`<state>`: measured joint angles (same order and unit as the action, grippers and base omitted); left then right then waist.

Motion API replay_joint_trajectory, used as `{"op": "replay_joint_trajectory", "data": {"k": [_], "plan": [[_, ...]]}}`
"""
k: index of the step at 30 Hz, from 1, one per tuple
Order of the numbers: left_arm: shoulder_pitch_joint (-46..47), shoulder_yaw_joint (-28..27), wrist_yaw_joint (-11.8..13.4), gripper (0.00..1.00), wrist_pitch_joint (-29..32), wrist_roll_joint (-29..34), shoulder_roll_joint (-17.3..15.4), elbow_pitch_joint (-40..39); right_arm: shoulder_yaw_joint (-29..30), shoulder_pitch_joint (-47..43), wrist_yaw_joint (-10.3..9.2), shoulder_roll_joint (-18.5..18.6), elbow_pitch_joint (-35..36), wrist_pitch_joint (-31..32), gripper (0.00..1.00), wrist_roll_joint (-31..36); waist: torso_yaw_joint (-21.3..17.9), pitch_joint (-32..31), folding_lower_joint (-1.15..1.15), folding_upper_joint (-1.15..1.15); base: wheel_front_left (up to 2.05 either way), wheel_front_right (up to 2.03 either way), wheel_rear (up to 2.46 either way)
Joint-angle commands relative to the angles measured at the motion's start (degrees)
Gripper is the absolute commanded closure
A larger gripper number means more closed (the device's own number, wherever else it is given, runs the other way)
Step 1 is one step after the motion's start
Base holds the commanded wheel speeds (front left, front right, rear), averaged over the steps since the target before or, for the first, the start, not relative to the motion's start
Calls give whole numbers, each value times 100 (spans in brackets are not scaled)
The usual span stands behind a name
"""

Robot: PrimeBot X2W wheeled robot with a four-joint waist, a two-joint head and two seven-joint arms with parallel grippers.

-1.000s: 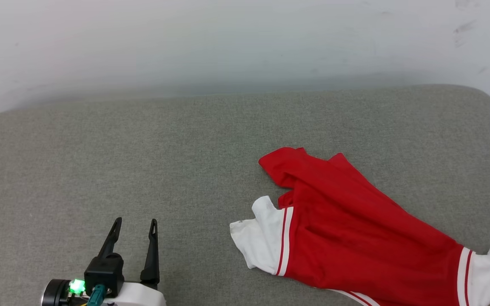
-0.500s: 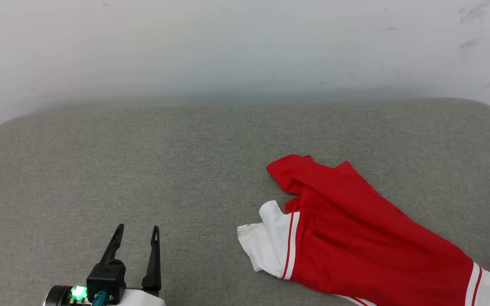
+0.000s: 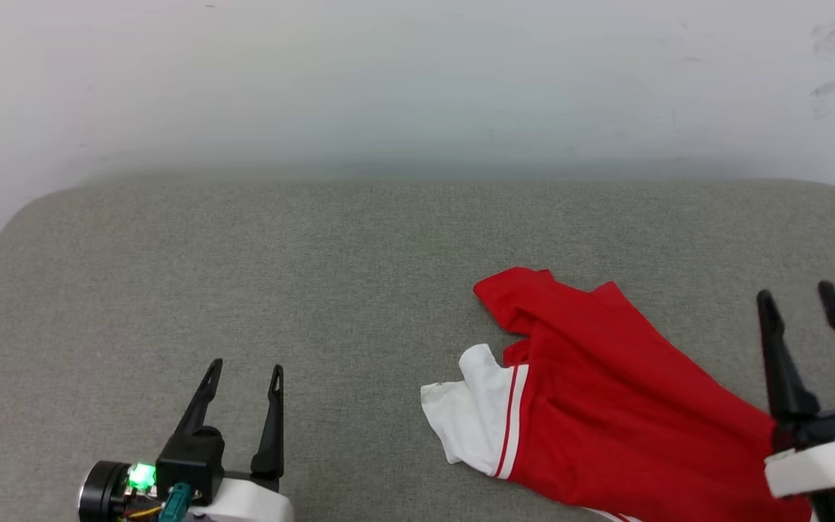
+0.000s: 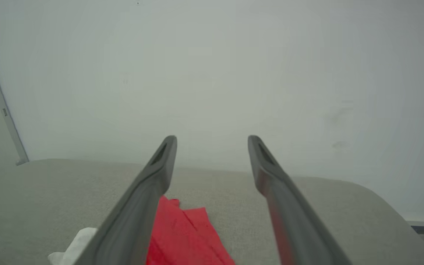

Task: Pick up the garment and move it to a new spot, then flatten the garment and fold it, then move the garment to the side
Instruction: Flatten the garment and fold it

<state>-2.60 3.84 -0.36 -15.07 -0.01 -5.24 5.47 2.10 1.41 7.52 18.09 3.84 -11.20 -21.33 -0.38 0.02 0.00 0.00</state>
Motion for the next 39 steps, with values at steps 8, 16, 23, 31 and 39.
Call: {"op": "replay_joint_trajectory", "data": {"k": [8,16,23,31,39], "plan": [[792,206,-291,0,-15,80,-352,-167,-226,-731,-5,-504,-461,-99,0,175,56,29,0,0,0,0,0],[1883,1023,-699,0,301,-404,-961,440,-261,-640,-6,-453,-896,-259,0,244,-157,15,0,0,0,0,0],[3005,2969,-703,0,2279,-2653,-1918,260,-331,-476,-6,-437,-1032,-347,0,277,-347,154,0,0,0,0,0],[3955,4533,-705,0,3850,-3936,-2523,125,-372,-278,-6,-493,-1093,-387,0,396,-568,367,0,0,0,0,0],[4858,5933,-706,0,4664,-4440,-2644,719,-422,-2,-6,-545,-1057,-397,0,486,-877,742,0,0,0,0,0]]}}
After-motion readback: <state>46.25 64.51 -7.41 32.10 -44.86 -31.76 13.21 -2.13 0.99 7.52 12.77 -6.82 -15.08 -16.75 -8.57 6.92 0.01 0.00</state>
